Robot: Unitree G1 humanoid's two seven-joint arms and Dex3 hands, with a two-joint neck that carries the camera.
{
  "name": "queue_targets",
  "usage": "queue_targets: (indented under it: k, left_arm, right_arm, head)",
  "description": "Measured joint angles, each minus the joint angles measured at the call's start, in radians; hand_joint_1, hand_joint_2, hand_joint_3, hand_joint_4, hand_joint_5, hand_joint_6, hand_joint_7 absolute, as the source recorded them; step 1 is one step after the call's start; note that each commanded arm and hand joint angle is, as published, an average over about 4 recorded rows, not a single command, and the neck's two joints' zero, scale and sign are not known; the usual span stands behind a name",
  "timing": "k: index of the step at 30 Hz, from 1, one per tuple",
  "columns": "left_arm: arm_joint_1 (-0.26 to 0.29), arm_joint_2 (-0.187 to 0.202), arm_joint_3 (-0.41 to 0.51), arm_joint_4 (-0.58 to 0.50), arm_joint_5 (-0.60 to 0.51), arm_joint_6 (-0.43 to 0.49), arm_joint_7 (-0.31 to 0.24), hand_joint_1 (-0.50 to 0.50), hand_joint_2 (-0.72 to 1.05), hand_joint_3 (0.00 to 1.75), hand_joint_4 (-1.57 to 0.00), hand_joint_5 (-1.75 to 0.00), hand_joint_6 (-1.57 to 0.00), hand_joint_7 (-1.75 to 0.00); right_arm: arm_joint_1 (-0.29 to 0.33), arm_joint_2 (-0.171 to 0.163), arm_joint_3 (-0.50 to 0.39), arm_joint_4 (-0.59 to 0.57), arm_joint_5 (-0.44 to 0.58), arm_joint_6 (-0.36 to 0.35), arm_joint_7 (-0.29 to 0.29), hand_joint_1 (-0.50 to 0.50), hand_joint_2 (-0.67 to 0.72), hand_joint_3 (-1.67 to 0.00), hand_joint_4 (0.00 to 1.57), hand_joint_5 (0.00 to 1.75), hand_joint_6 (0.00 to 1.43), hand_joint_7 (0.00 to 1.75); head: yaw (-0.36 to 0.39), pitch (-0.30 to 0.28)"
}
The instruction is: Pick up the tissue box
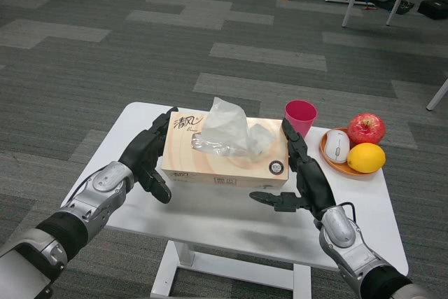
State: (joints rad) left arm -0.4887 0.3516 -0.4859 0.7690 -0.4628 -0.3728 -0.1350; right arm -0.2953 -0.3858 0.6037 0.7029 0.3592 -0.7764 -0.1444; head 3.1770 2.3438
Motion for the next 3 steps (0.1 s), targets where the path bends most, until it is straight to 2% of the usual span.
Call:
queue_targets:
  k: [3]
  left_arm:
    - [0.000,0.000,0.000,0.000,0.000,0.000,0.000,0.50,-0.69,0.00,0.00,0.00,0.00,0.00]
  right_arm:
    - [0.001,0.000,0.000,-0.007,0.000,0.000,-0.003,0.00,-0.54,-0.45,0.14,0.10,0.00,0.07]
  head:
    - [0.000,0.000]
